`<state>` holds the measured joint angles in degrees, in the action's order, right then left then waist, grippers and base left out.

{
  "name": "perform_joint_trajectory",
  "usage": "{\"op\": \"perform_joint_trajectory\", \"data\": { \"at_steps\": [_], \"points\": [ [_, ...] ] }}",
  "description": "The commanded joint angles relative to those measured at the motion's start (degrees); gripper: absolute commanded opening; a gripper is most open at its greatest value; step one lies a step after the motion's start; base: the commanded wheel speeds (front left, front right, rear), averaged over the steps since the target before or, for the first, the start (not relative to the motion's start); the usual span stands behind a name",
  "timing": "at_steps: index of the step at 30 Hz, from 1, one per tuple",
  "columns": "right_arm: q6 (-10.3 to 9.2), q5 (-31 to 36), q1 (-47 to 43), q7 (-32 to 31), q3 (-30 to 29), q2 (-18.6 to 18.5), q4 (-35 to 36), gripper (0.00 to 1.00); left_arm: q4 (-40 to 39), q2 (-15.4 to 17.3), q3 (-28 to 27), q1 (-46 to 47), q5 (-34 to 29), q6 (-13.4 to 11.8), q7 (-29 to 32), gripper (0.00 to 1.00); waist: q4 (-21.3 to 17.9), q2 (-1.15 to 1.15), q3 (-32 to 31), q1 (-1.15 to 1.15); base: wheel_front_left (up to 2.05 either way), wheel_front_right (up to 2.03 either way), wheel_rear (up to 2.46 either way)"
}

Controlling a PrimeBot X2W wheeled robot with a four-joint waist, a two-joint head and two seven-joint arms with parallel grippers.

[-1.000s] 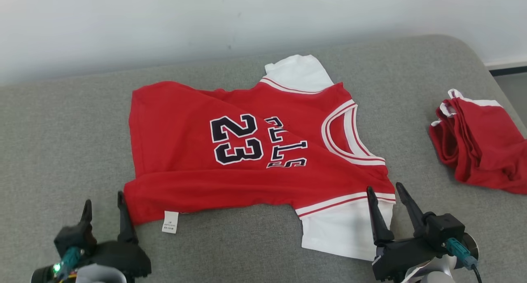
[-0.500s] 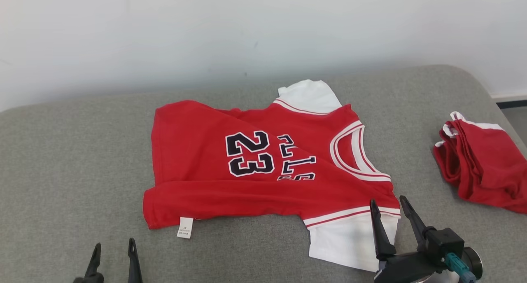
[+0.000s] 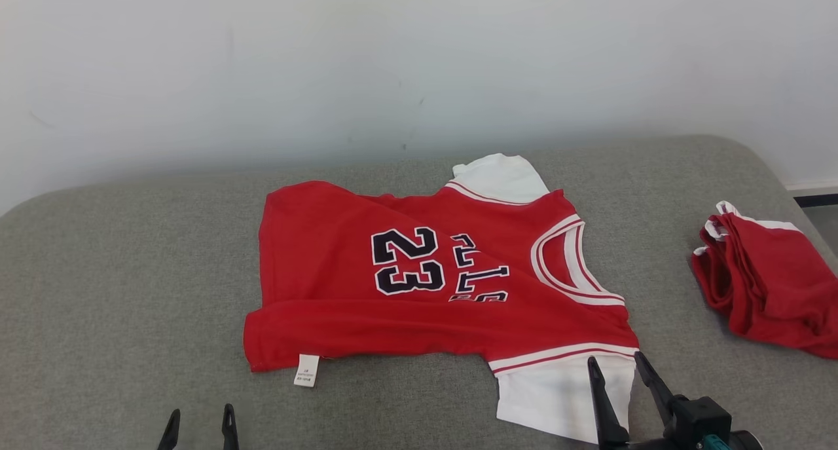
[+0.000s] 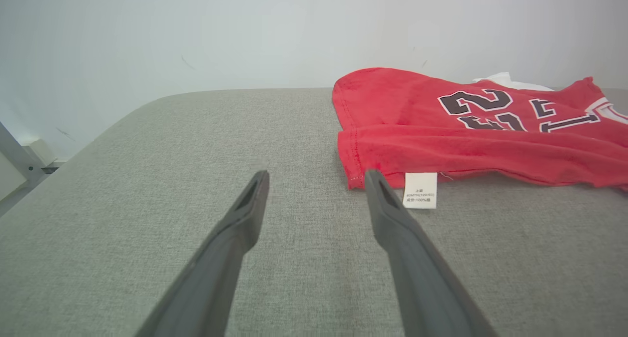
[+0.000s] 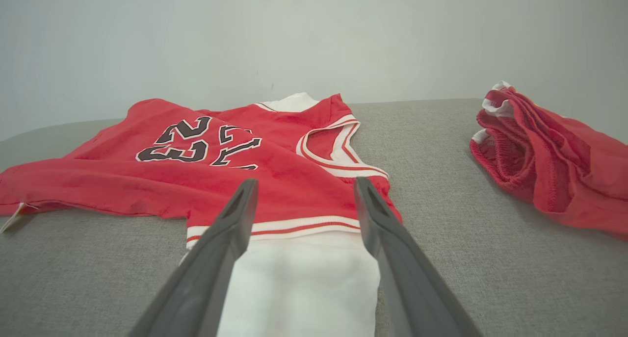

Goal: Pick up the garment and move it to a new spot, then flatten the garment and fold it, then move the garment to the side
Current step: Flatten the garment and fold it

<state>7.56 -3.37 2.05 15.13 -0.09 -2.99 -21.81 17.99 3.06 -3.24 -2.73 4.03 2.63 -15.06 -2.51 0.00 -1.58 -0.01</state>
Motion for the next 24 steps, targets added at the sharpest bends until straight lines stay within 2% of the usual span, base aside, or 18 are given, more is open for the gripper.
{"op": "perform_joint_trajectory", "data": {
  "at_steps": [1,16,24],
  "points": [
    [-0.16,-0.15,-0.68,-0.03,-0.11,0.14,-0.25,1.0,0.18,-0.19,0.2,-0.93,-0.22,0.21,-0.16,1.0,-0.09,0.0,-0.01,0.01,0.0,0.0,0.0],
    [-0.16,1.37,-3.39,-0.03,-3.06,0.14,-7.14,1.0,1.27,-0.19,4.08,0.06,2.05,0.42,-0.16,1.0,0.13,0.0,2.02,0.01,0.0,0.0,0.0],
    [-0.16,-2.93,-1.16,-0.03,-4.02,0.13,-12.55,1.0,2.17,-0.2,4.75,0.84,4.1,0.82,-0.16,1.0,0.49,0.0,3.25,0.01,0.0,0.0,0.0]
  ]
}}
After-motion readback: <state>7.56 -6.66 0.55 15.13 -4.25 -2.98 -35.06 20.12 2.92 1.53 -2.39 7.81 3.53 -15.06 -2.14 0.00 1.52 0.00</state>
